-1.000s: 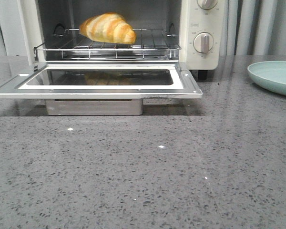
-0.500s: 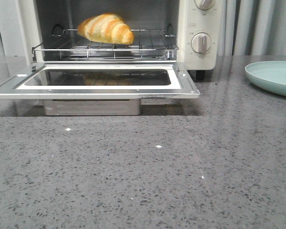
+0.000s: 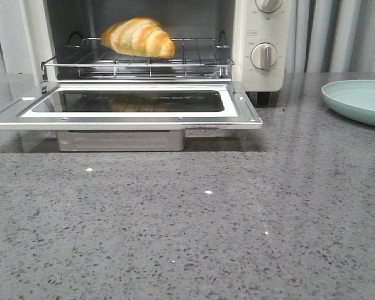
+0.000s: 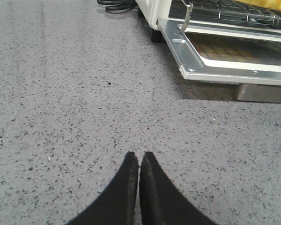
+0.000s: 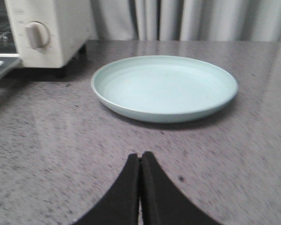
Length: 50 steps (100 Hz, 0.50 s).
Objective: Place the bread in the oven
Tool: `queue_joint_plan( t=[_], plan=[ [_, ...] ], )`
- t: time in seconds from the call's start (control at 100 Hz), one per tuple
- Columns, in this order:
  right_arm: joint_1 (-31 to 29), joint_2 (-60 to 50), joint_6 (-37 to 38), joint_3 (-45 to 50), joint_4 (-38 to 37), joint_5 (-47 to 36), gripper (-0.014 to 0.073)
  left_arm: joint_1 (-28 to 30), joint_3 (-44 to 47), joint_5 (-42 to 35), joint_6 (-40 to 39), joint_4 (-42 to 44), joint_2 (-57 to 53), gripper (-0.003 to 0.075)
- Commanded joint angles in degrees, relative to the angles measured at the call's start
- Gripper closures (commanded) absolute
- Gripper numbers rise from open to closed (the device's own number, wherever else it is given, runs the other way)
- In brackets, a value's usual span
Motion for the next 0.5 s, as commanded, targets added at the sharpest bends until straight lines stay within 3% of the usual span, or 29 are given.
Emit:
queue_joint_plan(
  t=[0.0, 0.17, 0.49],
  plan=[
    [-1.74, -2.85, -0.65, 1.28, 0.61, 2.53, 0.0641, 0.19, 1.17, -3.06, -0.53, -0.38, -1.16, 0.0741],
    [-2.65, -8.84, -0.65, 1.38, 1.28, 15.37, 0.0641, 0.19, 1.17, -3.06, -0.53, -0.38, -1.16, 0.0741],
    [-2.65, -11.68, -0.65, 1.38, -0.56, 16.24, 0.0641, 0.19, 1.17, -3.06, -0.53, -0.38, -1.16, 0.0741]
  ],
)
